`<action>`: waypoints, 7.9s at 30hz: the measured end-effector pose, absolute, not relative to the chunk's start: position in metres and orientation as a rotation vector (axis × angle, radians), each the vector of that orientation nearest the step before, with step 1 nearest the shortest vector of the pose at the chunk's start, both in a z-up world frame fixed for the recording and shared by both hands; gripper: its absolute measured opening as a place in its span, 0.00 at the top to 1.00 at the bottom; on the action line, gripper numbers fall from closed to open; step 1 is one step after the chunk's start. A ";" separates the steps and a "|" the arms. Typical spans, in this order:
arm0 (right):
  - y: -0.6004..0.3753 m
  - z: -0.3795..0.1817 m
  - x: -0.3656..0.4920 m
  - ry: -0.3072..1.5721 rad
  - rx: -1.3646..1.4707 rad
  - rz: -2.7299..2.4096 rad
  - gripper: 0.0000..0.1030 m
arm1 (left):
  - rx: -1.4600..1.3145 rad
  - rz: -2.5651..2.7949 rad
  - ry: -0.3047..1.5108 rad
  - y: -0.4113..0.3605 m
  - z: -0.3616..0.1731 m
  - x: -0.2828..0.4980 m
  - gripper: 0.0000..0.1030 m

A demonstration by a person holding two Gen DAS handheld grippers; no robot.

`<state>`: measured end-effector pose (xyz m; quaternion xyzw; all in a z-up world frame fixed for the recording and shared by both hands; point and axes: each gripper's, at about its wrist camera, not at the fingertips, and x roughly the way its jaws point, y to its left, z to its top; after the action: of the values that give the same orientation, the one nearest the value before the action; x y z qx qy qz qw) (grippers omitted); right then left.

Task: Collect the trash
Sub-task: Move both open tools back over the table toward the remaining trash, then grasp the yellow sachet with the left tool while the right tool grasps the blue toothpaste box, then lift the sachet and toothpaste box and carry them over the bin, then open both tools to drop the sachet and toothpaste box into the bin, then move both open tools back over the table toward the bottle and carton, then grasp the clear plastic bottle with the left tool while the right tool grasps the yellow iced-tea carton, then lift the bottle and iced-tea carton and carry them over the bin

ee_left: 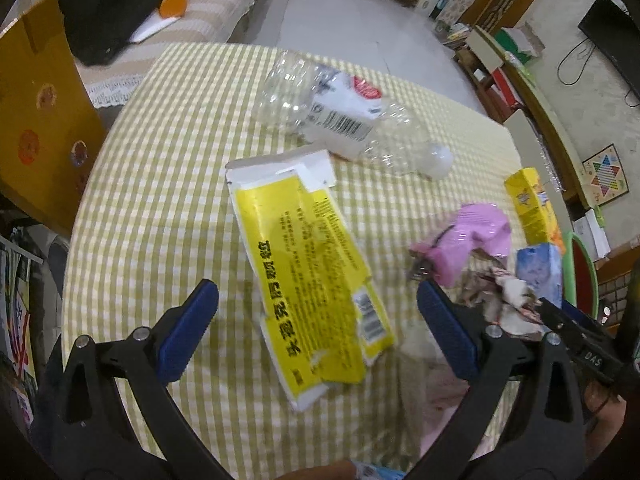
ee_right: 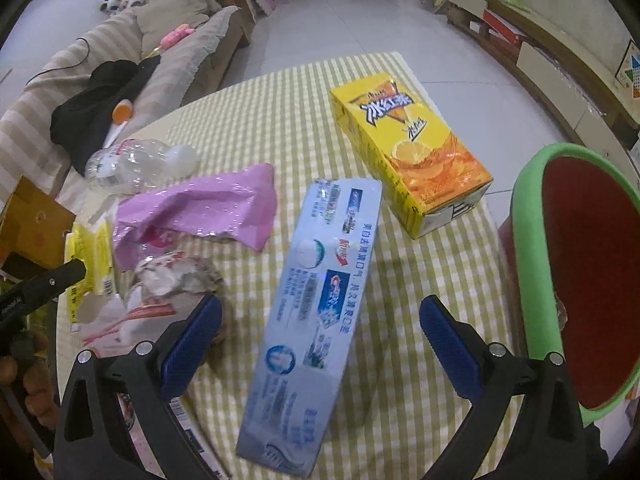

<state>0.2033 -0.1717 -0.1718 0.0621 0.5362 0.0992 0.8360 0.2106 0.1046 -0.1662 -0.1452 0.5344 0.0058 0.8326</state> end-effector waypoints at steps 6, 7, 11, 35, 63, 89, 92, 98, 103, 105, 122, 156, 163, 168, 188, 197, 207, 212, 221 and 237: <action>-0.173 -0.179 0.210 1.144 0.121 0.193 0.08 | -0.314 0.017 1.168 0.108 -0.186 0.223 0.05; -0.172 -0.180 0.211 1.144 0.118 0.196 0.08 | -0.314 0.016 1.172 0.108 -0.188 0.224 0.05; -0.167 -0.182 0.213 1.145 0.099 0.205 0.16 | -0.285 0.023 1.165 0.105 -0.189 0.227 0.05; -0.164 -0.166 0.200 1.124 0.065 0.253 0.63 | -0.331 0.000 1.103 0.116 -0.156 0.205 0.69; -0.204 -0.062 0.125 0.901 0.083 0.249 0.63 | -0.253 -0.117 0.938 0.052 -0.046 0.130 0.69; -0.341 -0.042 0.111 0.827 0.201 0.049 0.63 | -0.113 -0.396 0.921 -0.120 -0.021 0.167 0.69; -0.360 -0.044 0.113 0.827 0.211 0.021 0.63 | -0.096 -0.439 0.930 -0.147 -0.024 0.175 0.69; -0.387 -0.059 0.121 0.837 0.248 -0.015 0.63 | -0.044 -0.517 0.965 -0.192 -0.038 0.191 0.69; -0.406 -0.072 0.129 0.850 0.274 -0.030 0.63 | -0.004 -0.562 1.009 -0.223 -0.056 0.204 0.69; -0.413 -0.078 0.134 0.860 0.286 -0.035 0.63 | 0.010 -0.580 1.027 -0.234 -0.064 0.208 0.69; -0.444 -0.122 0.165 0.906 0.352 -0.036 0.55 | 0.075 -0.692 1.116 -0.287 -0.108 0.228 0.49; -0.320 -0.046 0.128 0.833 0.220 0.062 0.07 | -0.138 -0.362 0.952 -0.095 -0.030 0.167 0.05; -0.266 -0.034 0.130 0.819 0.134 0.126 0.07 | -0.189 -0.251 0.914 -0.026 -0.022 0.148 0.05; -0.242 -0.038 0.137 0.833 0.095 0.147 0.07 | -0.238 -0.178 0.914 0.013 -0.028 0.148 0.05; -0.213 -0.098 0.227 0.952 -0.018 0.186 0.07 | -0.335 0.017 1.026 0.059 -0.085 0.245 0.05; -0.203 -0.141 0.276 1.026 -0.058 0.211 0.07 | -0.452 0.168 1.083 0.086 -0.124 0.302 0.05; -0.200 -0.168 0.306 1.065 -0.116 0.232 0.07 | -0.567 0.414 1.121 0.100 -0.160 0.335 0.05; -0.196 -0.179 0.315 1.095 -0.131 0.242 0.07 | -0.548 0.450 1.149 0.102 -0.175 0.346 0.05; -0.191 -0.192 0.321 1.120 -0.130 0.256 0.19 | -0.476 0.294 1.179 0.097 -0.182 0.358 0.12; -0.185 -0.171 0.311 1.080 -0.092 0.260 0.40 | -0.285 0.061 1.199 0.070 -0.168 0.343 0.34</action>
<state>0.3108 -0.1851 -0.1712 -0.0437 0.5123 0.1232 0.8488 0.3431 0.0704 -0.1680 -0.1336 0.5623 0.0284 0.8155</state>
